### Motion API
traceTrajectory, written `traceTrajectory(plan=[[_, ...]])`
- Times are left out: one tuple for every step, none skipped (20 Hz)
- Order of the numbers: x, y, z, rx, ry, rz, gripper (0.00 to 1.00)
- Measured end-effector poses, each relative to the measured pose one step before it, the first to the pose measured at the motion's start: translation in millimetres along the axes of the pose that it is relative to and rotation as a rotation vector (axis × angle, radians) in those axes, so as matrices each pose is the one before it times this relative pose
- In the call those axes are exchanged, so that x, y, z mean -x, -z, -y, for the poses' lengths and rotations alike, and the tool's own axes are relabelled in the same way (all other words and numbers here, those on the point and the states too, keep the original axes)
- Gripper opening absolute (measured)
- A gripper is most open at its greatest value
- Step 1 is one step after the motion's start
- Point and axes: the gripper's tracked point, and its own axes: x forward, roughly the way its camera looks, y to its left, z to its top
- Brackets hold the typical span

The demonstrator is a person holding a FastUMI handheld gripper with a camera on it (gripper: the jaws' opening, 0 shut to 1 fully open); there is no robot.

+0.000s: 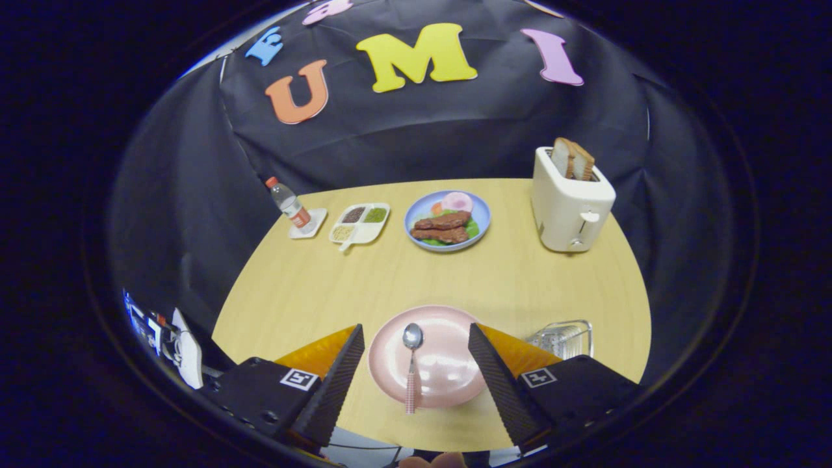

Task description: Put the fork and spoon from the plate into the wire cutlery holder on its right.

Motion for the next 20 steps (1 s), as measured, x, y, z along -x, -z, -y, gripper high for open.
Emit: traceTrajectory(plan=[[-4.61,5.47,-9.25,0.01114,-0.01565,0.01167,0.97],[-3.27,6.33,-5.62,0.02151,-0.00732,0.0145,0.97],[-5.54,8.97,-5.07,0.0313,-0.00049,0.00429,0.97],[-9.55,10.74,-2.93,0.03644,0.0018,0.01049,0.97],[-8.12,9.88,-0.81,0.02987,0.01632,0.00085,0.97],[-8.29,12.51,-2.95,0.01232,0.00474,-0.01458,0.97],[-7.5,13.48,-5.28,-0.00144,-0.00186,-0.01661,0.97],[-6.2,8.09,1.66,-0.00099,0.01801,-0.00265,0.97],[-6.9,7.29,5.58,-0.00282,0.02248,-0.00399,0.97],[-6.84,8.92,4.73,-0.00401,0.01979,-0.01344,0.97],[-8.04,9.71,3.66,-0.00774,0.01482,-0.0196,0.97],[-6.53,8.01,3.95,-0.00854,0.0146,-0.01786,0.97],[-5.8,8.09,3.93,-0.01018,0.01456,-0.02281,0.97],[-4.0,4.9,1.68,-0.00865,0.007,-0.00749,0.97],[-4.28,3.84,2.52,0.00476,0.01063,-0.00862,0.96],[-2.95,4.79,1.15,0.0062,0.00411,-0.01049,0.96],[-2.61,2.75,0.93,0.00334,0.0002,-0.01047,0.93],[-3.19,1.26,1.56,0.00181,0.00304,-0.00764,0.87],[-2.91,1.11,2.32,0.00386,0.01024,-0.00978,0.75],[-3.25,0.74,0.81,0.00033,0.00706,-0.00587,0.69]])
